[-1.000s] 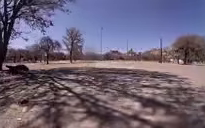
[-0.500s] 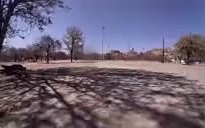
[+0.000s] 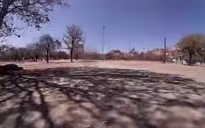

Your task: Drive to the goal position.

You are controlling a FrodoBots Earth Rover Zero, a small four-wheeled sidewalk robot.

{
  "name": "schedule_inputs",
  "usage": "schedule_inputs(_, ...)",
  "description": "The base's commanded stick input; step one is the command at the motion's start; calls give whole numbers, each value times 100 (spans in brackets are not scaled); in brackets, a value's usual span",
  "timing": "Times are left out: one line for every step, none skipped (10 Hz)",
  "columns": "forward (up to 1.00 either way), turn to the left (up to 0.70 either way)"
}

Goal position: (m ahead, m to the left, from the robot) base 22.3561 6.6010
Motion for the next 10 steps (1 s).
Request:
schedule_inputs(100, 0)
schedule_inputs(100, 0)
schedule_inputs(100, 0)
schedule_inputs(100, 0)
schedule_inputs(100, 0)
schedule_inputs(100, 0)
schedule_inputs(100, 0)
schedule_inputs(100, 0)
schedule_inputs(100, 0)
schedule_inputs(100, 0)
